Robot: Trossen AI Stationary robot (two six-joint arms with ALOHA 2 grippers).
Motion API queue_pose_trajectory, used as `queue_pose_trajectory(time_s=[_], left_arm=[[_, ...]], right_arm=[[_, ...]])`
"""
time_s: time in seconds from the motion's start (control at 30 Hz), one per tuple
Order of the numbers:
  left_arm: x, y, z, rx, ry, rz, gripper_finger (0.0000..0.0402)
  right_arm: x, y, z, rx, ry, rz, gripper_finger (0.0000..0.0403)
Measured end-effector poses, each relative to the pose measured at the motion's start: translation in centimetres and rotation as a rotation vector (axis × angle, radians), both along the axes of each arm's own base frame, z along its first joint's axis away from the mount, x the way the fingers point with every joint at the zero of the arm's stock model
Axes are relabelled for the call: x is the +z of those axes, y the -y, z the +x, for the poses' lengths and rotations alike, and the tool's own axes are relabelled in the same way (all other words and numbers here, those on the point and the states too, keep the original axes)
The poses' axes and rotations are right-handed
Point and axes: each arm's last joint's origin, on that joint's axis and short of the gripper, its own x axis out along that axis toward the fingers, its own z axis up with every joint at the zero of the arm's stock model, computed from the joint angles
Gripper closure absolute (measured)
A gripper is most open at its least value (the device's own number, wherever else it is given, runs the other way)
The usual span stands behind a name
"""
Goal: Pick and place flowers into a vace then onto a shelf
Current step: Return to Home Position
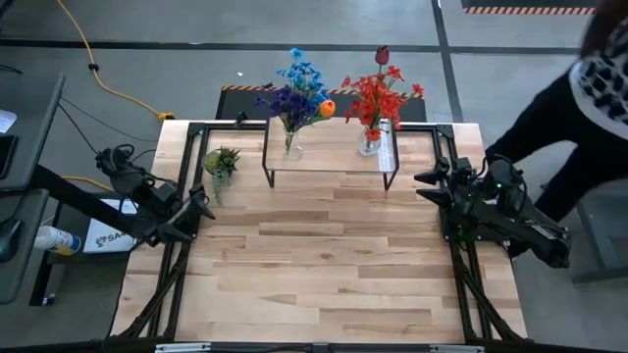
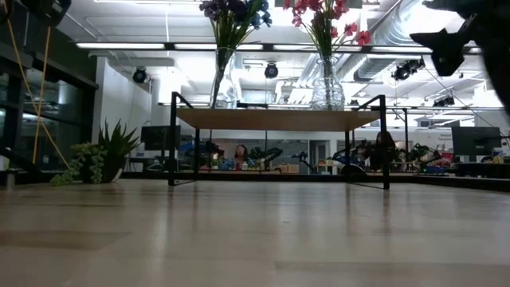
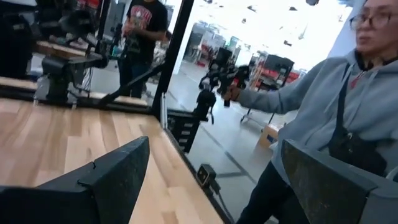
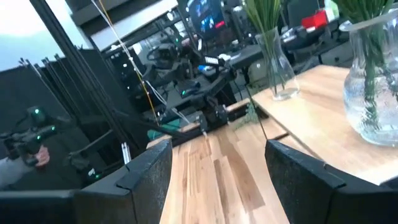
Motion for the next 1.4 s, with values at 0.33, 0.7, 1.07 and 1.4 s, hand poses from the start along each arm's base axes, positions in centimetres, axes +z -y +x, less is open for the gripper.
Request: queue_pose_trajectory(time_s=[0.33,0.7,1.07,1.4], left_arm=[[-1.4,0.8,1.0,0.004,0.054,-0.012,0.0007],[-4.1,1.8,2.3,0.01,0.084,0.016,0.0007],[-6.6,2.4,3.2,0.058,0.108,0.062,0.0007],[-8.0,2.3,3.7,0.198,0.124,0.14,0.0007]], right_arm=[[-3.5,1.1,2.0,0.016,0.1,0.023,0.0155],[-4.2,1.1,2.2,0.032,0.11,0.029,0.0155],[-4.6,0.3,2.7,-0.006,0.076,-0.031,0.0155],[-4.6,0.0,2.9,-0.1,0.063,-0.154,0.0155]])
